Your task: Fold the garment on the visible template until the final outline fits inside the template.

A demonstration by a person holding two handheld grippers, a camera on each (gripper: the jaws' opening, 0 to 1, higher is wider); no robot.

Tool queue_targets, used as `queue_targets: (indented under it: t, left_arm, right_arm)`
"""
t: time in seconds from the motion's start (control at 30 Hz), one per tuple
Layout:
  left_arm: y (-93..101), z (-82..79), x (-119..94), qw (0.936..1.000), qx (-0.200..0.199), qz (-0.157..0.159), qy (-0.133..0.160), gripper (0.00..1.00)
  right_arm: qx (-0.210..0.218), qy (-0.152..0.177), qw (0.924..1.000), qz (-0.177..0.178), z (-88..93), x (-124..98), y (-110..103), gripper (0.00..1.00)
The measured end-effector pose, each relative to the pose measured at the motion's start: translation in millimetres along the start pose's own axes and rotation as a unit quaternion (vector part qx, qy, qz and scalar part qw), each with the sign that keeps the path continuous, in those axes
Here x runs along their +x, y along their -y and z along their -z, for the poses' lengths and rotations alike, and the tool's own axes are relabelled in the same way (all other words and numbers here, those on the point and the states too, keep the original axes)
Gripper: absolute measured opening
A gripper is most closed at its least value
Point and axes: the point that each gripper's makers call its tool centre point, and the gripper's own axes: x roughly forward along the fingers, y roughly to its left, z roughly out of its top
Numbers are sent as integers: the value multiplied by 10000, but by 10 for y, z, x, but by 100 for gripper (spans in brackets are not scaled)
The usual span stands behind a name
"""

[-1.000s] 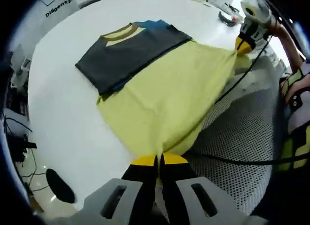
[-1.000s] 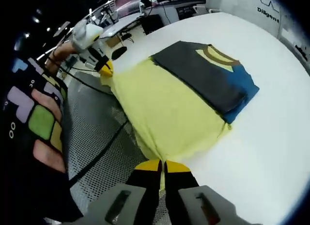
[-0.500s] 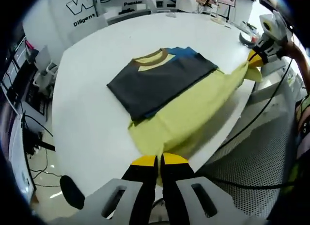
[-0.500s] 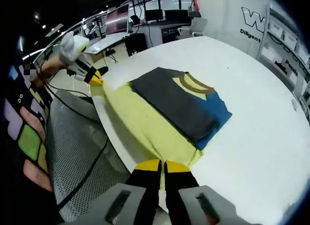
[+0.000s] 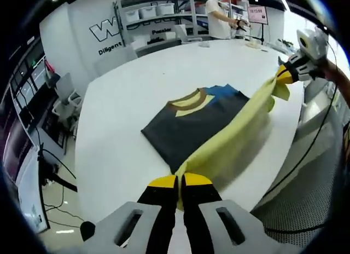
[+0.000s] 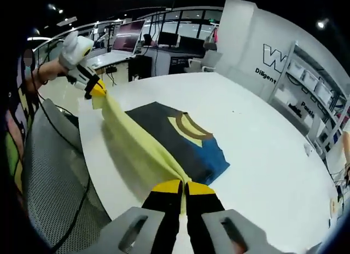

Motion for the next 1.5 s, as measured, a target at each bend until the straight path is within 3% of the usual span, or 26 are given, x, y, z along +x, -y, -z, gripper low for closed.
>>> queue_targets:
  t: [0.17,0.27,0.3,0.57,0.73,1.1,1.5]
  left_arm:
    - [-64,-119,64,9995,188,-151,196,0]
    - [-120,-221,125,9987,243,-254,370,0]
    - [-140,-259,146,9983,191,-305,463,0]
    - [-240,-357,211,9973,235,-331,614,0]
    - [-303,-420,260,9960,478,-360,659,0]
    - [-478,-520,523,9964,602,-328,499,0]
    - [-521,-475,899,9966,760,-162,254,1]
  right_arm:
    - [206,235,9993,206,-83,40,112,0]
    - [-11,139,9988,469,-119,88,198,0]
    - [103,216,9983,535,-155,102,225,0]
    - [114,302,9973,655,-275,171,362,0]
    - [80,374,9969,686,-372,231,442,0]
    - [-22,274,9973,681,-487,454,609,0]
    - [237,-127,9982,541,-271,819,723,0]
